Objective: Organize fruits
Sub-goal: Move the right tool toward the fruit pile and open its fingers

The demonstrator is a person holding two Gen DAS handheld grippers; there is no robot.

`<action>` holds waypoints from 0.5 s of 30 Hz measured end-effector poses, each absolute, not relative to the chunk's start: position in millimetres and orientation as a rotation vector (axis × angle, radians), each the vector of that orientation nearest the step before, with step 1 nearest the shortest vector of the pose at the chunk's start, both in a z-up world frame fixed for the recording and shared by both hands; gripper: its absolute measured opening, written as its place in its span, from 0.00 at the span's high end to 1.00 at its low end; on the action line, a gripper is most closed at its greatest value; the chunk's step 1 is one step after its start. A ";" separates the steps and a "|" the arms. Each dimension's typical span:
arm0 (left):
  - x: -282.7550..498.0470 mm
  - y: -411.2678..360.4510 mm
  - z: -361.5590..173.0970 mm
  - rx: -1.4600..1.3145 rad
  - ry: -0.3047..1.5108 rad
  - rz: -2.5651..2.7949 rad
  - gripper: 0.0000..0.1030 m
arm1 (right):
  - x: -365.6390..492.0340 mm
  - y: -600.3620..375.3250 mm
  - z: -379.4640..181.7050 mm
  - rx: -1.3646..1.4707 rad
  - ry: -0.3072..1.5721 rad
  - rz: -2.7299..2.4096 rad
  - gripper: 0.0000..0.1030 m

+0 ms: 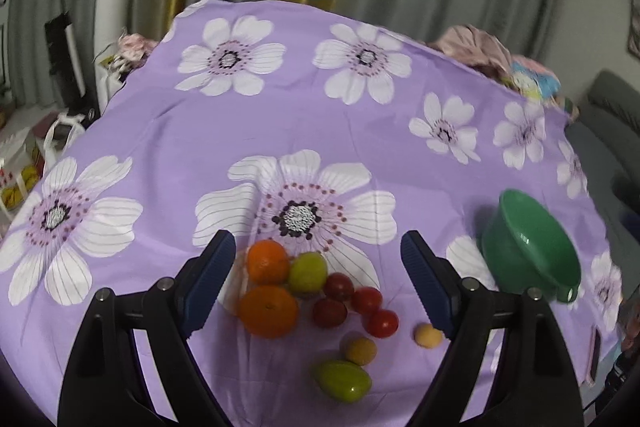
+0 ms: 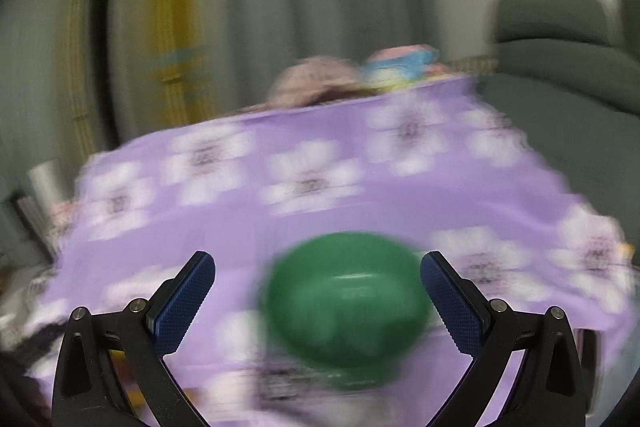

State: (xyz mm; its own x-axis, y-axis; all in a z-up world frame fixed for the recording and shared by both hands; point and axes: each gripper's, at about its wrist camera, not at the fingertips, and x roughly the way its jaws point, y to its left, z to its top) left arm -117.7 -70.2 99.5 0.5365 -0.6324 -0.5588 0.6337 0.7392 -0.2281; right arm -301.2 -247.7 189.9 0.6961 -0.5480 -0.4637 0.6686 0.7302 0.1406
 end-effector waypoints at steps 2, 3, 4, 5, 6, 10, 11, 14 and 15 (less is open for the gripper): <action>-118.9 -73.3 97.2 0.014 0.673 -0.768 0.18 | -264.9 -236.1 185.4 0.348 0.492 -0.519 0.01; -117.2 -73.0 95.8 0.010 0.683 -0.770 0.18 | -252.6 -234.0 182.2 0.359 0.523 -0.468 0.00; -115.5 -72.4 94.4 0.001 0.695 -0.769 0.18 | -240.3 -232.2 179.2 0.365 0.551 -0.434 0.01; -112.7 -72.0 92.3 -0.008 0.715 -0.763 0.18 | -230.1 -231.7 173.5 0.363 0.575 -0.423 0.01; -110.2 -72.2 90.5 -0.010 0.730 -0.758 0.19 | -217.0 -231.3 167.2 0.357 0.600 -0.431 0.01; -105.0 -70.7 83.6 -0.015 0.776 -0.735 0.19 | -201.0 -233.2 145.5 0.380 0.635 -0.454 0.00; -104.8 -70.3 82.6 -0.016 0.780 -0.734 0.20 | -198.7 -233.8 138.9 0.380 0.652 -0.432 0.01; -105.3 -70.7 81.5 -0.023 0.796 -0.746 0.26 | -202.5 -231.7 136.2 0.432 0.676 -0.416 0.11; -104.8 -70.4 80.3 -0.025 0.805 -0.750 0.28 | -205.3 -233.5 133.2 0.452 0.679 -0.420 0.21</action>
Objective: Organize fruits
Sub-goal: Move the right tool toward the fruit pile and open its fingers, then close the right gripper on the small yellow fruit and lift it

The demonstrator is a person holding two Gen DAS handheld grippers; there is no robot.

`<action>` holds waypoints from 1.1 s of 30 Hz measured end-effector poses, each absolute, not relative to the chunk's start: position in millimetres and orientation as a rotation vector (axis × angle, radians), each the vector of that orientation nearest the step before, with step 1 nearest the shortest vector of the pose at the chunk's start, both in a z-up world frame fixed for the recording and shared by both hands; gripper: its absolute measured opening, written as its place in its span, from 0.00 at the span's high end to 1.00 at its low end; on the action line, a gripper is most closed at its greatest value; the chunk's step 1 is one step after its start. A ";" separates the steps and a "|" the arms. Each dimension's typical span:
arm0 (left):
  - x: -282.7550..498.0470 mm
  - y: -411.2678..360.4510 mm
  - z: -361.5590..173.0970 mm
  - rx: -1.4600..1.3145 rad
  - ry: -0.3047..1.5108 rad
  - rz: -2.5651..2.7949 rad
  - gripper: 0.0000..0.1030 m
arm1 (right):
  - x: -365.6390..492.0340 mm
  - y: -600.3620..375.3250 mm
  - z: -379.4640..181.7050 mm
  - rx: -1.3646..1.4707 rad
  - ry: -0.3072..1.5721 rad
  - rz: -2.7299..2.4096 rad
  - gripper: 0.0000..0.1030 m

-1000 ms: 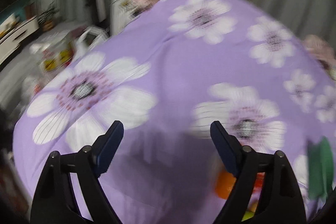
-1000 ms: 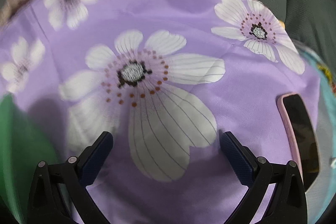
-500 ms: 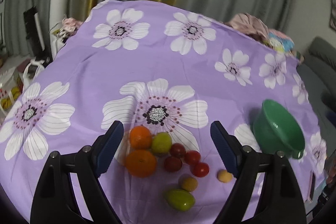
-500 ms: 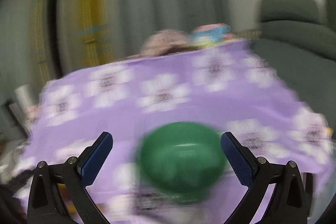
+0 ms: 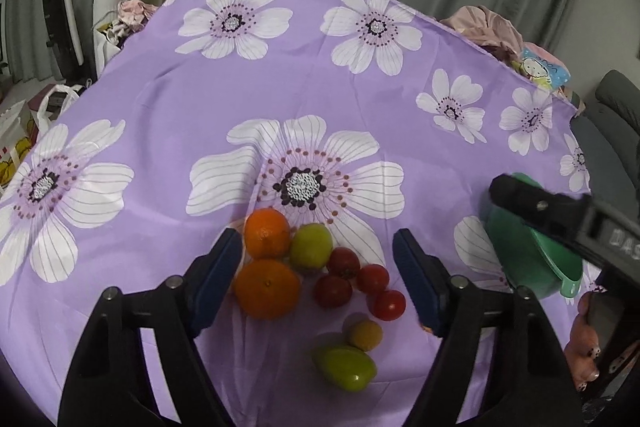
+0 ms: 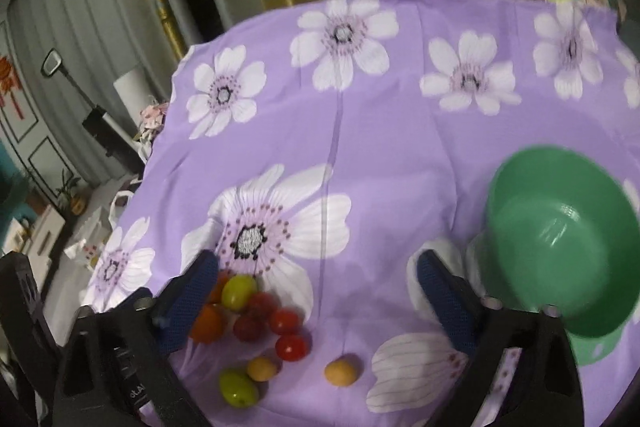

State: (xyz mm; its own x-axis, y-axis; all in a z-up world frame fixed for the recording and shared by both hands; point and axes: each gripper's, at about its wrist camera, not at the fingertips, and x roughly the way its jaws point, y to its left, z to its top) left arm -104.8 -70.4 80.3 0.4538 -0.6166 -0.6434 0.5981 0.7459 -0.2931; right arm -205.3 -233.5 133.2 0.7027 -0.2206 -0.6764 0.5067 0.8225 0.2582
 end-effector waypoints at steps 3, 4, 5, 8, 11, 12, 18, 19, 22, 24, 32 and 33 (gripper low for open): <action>-103.7 -69.5 78.8 -0.031 0.835 -0.761 0.35 | -210.7 -236.0 125.9 0.470 0.700 -0.436 0.25; -103.3 -69.0 78.0 -0.039 0.847 -0.767 0.39 | -211.1 -237.3 122.9 0.481 0.710 -0.439 0.29; -102.7 -68.4 76.9 -0.051 0.865 -0.777 0.41 | -213.1 -240.0 118.7 0.511 0.724 -0.443 0.31; -100.6 -69.7 74.8 -0.059 0.914 -0.793 0.50 | -214.7 -247.9 107.8 0.597 0.759 -0.417 0.33; -102.6 -73.0 73.1 -0.048 0.944 -0.814 0.53 | -217.1 -251.0 102.8 0.659 0.777 -0.385 0.34; -103.6 -74.4 72.5 -0.042 0.954 -0.826 0.53 | -217.4 -250.5 101.0 0.667 0.782 -0.379 0.34; -112.7 -81.4 67.5 0.018 1.023 -0.861 0.57 | -211.0 -241.0 84.7 0.726 0.853 -0.317 0.40; -114.9 -80.3 66.2 0.024 1.027 -0.868 0.61 | -209.4 -239.4 81.5 0.737 0.865 -0.303 0.51; -117.5 -77.5 60.9 0.032 1.050 -0.876 0.66 | -203.6 -235.1 72.1 0.751 0.912 -0.295 0.65; -119.2 -79.3 58.7 0.042 1.062 -0.887 0.67 | -201.1 -233.1 67.2 0.765 0.936 -0.270 0.65; -124.8 -99.2 39.2 0.130 1.124 -0.893 0.67 | -206.8 -241.7 56.3 0.764 1.000 -0.333 0.65; -124.1 -99.5 37.5 0.134 1.126 -0.891 0.67 | -208.5 -242.8 53.5 0.766 1.012 -0.335 0.65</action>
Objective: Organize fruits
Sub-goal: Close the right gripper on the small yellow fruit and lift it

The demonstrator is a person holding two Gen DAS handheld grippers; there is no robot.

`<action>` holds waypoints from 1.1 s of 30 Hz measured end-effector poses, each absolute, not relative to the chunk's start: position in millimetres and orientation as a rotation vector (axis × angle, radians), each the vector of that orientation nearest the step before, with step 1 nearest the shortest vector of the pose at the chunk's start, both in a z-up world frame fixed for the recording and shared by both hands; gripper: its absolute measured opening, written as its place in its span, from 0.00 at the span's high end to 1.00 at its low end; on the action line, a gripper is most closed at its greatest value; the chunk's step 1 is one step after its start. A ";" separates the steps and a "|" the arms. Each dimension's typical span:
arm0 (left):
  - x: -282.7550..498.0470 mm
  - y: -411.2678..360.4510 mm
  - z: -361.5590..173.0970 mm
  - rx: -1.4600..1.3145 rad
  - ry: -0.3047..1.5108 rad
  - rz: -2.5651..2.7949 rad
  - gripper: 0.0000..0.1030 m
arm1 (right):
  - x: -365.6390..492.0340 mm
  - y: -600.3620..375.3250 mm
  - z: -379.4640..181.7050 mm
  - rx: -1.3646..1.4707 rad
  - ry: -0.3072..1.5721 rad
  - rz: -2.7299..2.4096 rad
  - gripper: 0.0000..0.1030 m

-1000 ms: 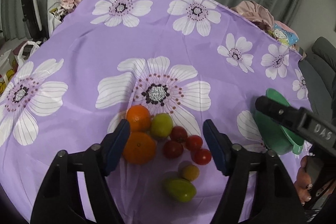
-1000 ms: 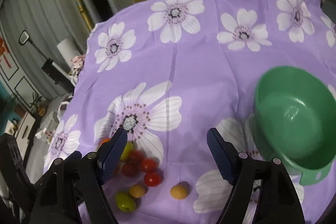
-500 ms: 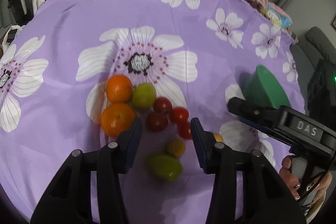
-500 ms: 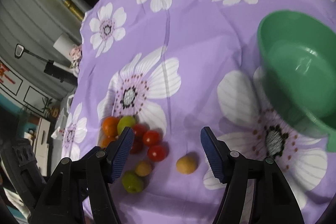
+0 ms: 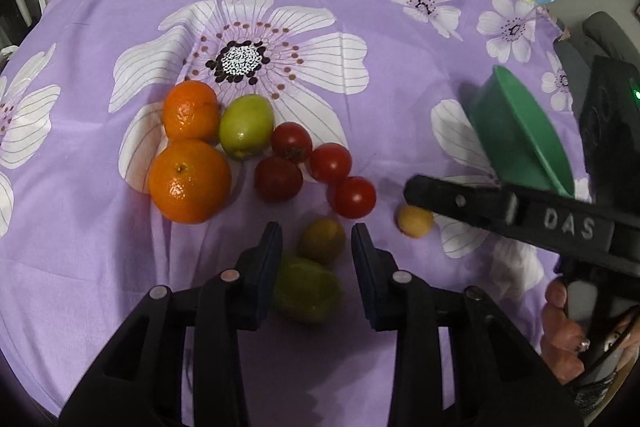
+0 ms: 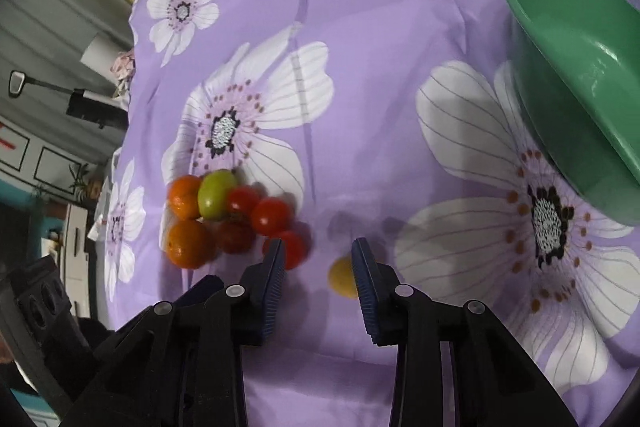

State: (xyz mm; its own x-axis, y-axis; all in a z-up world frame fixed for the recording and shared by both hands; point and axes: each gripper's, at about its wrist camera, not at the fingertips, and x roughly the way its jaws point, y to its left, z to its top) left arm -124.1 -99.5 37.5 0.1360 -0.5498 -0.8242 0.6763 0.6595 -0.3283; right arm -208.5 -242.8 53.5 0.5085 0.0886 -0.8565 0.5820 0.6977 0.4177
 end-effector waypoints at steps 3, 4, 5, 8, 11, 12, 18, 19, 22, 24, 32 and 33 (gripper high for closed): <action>-120.5 -98.9 32.8 0.126 1.143 -0.879 0.65 | -210.7 -241.3 49.3 0.742 1.040 -0.351 0.65; -120.7 -99.0 32.4 0.127 1.143 -0.884 0.64 | -210.9 -240.7 47.8 0.740 1.044 -0.355 0.65; -121.0 -100.0 32.1 0.131 1.144 -0.887 0.64 | -210.7 -239.6 47.0 0.729 1.051 -0.362 0.65; -120.9 -101.6 30.0 0.132 1.154 -0.903 0.64 | -208.0 -235.5 45.6 0.700 1.068 -0.373 0.65; -121.5 -104.4 26.0 0.130 1.174 -0.913 0.64 | -208.1 -233.1 43.3 0.683 1.082 -0.374 0.65; -121.6 -106.4 24.5 0.136 1.179 -0.913 0.64 | -208.3 -232.4 42.4 0.679 1.082 -0.376 0.65; -126.1 -109.8 22.4 0.126 1.156 -0.921 0.74 | -205.0 -230.2 39.7 0.677 1.067 -0.353 0.65; -127.5 -110.1 23.3 0.130 1.147 -0.915 0.74 | -204.9 -230.2 39.5 0.687 1.062 -0.346 0.68; -130.0 -110.0 27.3 0.132 1.112 -0.901 0.74 | -206.4 -232.4 40.6 0.694 1.050 -0.364 0.73; -129.2 -108.4 30.3 0.119 1.099 -0.901 0.74 | -207.6 -233.7 41.8 0.695 1.036 -0.379 0.73; -118.2 -96.6 43.2 0.019 1.056 -0.863 0.74 | -208.6 -237.1 40.2 0.712 1.024 -0.385 0.73; -117.8 -96.2 44.8 0.009 1.052 -0.859 0.74 | -208.7 -237.7 39.7 0.713 1.026 -0.388 0.73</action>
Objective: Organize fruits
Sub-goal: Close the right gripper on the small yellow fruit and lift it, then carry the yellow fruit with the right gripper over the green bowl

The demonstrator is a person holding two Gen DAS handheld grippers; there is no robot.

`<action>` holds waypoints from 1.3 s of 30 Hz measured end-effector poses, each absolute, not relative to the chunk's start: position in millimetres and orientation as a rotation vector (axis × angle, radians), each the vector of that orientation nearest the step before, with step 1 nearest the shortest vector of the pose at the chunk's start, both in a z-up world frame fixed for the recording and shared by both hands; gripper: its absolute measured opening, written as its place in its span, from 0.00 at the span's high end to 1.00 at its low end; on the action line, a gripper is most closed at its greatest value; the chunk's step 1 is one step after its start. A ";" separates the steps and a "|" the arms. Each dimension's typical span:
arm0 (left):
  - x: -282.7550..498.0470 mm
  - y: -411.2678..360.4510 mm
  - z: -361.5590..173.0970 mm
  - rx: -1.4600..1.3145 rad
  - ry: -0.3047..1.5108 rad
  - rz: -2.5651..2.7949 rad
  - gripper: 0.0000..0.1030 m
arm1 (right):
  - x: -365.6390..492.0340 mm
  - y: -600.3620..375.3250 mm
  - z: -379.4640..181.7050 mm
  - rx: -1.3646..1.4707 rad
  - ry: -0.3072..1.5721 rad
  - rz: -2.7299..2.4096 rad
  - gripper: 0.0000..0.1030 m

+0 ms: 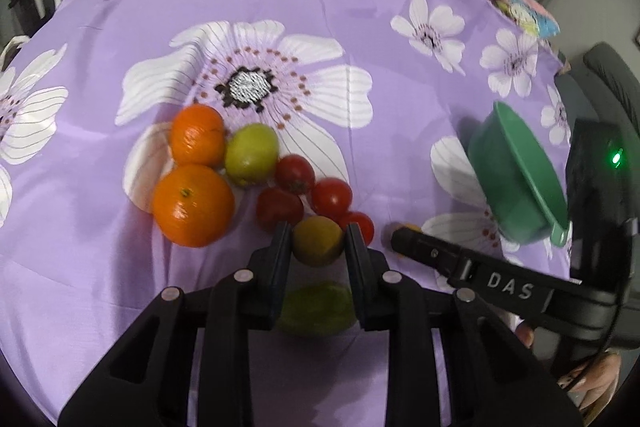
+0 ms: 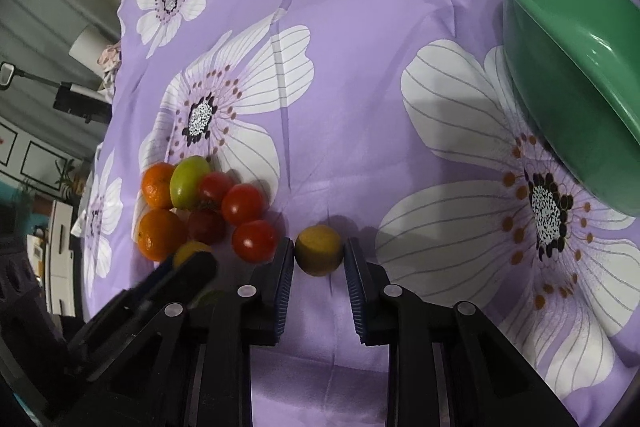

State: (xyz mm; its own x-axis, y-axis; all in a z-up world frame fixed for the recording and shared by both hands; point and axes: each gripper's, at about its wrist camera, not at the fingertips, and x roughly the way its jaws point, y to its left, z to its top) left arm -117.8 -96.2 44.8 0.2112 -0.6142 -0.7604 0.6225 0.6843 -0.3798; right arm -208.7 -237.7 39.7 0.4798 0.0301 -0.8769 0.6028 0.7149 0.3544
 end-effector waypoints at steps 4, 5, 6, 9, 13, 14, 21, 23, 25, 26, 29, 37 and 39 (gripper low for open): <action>-116.8 -93.7 47.9 -0.012 1.043 -0.859 0.74 | -208.7 -239.4 39.1 0.718 1.027 -0.387 0.73; -117.0 -94.2 47.8 -0.011 1.044 -0.859 0.74 | -208.4 -239.4 38.8 0.718 1.027 -0.386 0.73; -117.4 -94.5 47.5 -0.009 1.044 -0.857 0.74 | -207.7 -239.3 37.9 0.718 1.028 -0.383 0.73; -117.9 -94.2 47.3 -0.007 1.042 -0.857 0.74 | -205.4 -238.0 36.7 0.703 1.023 -0.381 0.73; -118.0 -92.1 49.8 -0.012 1.025 -0.855 0.74 | -206.6 -239.1 35.7 0.711 1.014 -0.376 0.73; -117.4 -91.7 50.2 -0.015 1.021 -0.853 0.74 | -206.8 -239.5 35.6 0.713 1.010 -0.376 0.73; -113.4 -84.5 57.1 -0.052 0.984 -0.826 0.74 | -210.5 -229.9 44.5 0.639 0.950 -0.380 0.73; -112.4 -80.3 60.4 -0.070 0.968 -0.817 0.74 | -213.6 -228.7 49.5 0.615 0.924 -0.389 0.73; -112.2 -76.7 62.5 -0.082 0.954 -0.803 0.74 | -217.3 -228.4 52.7 0.592 0.904 -0.402 0.73; -112.4 -76.0 63.7 -0.082 0.947 -0.798 0.74 | -218.2 -228.2 53.5 0.584 0.900 -0.406 0.73; -112.5 -74.4 67.4 -0.080 0.921 -0.786 0.74 | -224.2 -231.6 56.3 0.575 0.882 -0.419 0.73; -114.7 -83.8 73.6 -0.085 0.878 -0.761 0.74 | -243.5 -242.5 76.8 0.497 0.797 -0.476 0.73; -115.9 -89.3 77.9 -0.088 0.868 -0.770 0.74 | -247.9 -248.1 82.0 0.492 0.773 -0.481 0.73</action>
State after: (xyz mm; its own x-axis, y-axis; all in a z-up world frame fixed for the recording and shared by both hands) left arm -115.9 -89.3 77.9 0.3997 -0.6415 -0.6548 0.5736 0.7322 -0.3672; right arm -247.9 -248.1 82.0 0.6215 -0.2255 -0.7503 0.5732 0.7837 0.2393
